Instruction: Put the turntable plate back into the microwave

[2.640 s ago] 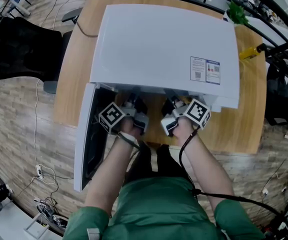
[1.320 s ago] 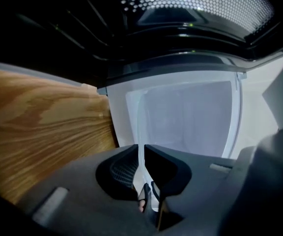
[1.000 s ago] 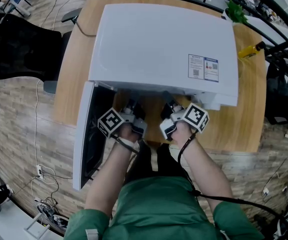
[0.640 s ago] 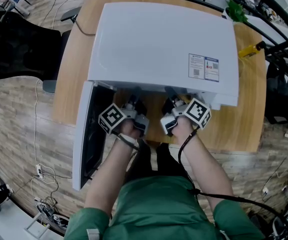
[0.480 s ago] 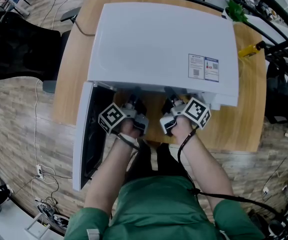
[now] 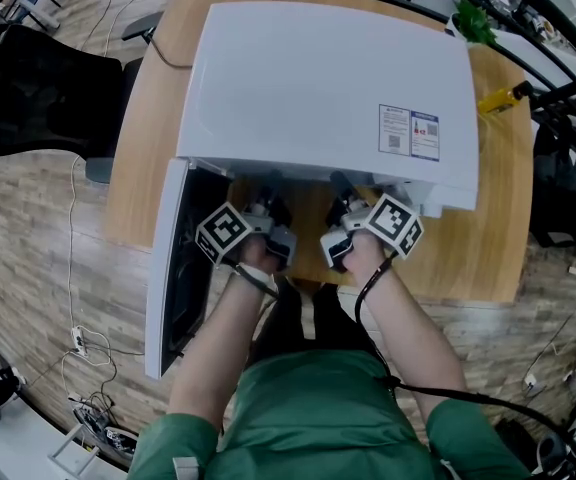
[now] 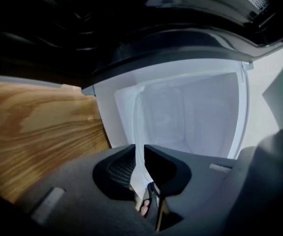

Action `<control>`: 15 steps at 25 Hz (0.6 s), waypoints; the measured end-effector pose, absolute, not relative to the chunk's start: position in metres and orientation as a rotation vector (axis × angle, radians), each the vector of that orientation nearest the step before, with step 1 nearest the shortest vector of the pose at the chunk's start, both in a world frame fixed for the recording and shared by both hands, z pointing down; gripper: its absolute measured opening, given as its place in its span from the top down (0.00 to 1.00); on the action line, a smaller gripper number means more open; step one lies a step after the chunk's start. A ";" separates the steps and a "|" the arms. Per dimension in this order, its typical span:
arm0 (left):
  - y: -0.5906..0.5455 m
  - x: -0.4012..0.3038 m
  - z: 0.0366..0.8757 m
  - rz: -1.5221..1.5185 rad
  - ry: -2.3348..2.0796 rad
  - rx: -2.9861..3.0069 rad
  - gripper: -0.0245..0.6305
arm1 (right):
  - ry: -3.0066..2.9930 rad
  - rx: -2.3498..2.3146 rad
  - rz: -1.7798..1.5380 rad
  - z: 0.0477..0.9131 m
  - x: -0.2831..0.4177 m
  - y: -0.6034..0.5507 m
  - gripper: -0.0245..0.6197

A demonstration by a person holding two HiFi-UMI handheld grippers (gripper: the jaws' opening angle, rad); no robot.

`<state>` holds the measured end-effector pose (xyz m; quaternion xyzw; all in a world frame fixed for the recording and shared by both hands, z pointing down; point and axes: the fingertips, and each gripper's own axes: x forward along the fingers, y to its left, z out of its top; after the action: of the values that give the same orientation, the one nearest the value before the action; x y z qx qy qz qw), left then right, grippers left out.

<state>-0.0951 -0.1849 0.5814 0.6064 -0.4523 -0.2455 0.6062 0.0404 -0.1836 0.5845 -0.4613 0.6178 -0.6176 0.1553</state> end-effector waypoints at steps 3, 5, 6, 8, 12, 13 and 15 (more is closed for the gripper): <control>-0.183 -0.096 0.579 -0.576 -1.045 1.401 0.86 | 1.775 -1.314 -1.766 0.582 0.040 -0.179 0.92; -0.182 -0.095 0.578 -0.575 -1.043 1.403 0.82 | 1.778 -1.305 -1.761 0.580 0.039 -0.176 0.92; -0.181 -0.095 0.578 -0.575 -1.043 1.402 0.82 | 1.779 -1.299 -1.759 0.579 0.039 -0.175 0.92; -0.178 -0.095 0.578 -0.574 -1.043 1.398 0.81 | 1.783 -1.283 -1.759 0.577 0.038 -0.171 0.92; -0.163 -0.090 0.577 -0.565 -1.028 1.396 0.81 | 1.811 -1.224 -1.770 0.570 0.030 -0.160 0.92; -0.159 -0.088 0.576 -0.564 -1.021 1.395 0.81 | 1.819 -1.207 -1.772 0.568 0.028 -0.156 0.92; -0.148 -0.082 0.574 -0.564 -1.000 1.392 0.81 | 1.839 -1.172 -1.772 0.562 0.024 -0.149 0.92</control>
<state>-0.0818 -0.1484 0.5740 0.6054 -0.4347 -0.2454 0.6199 0.0245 -0.1492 0.5623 -0.4113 0.6455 -0.6220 0.1650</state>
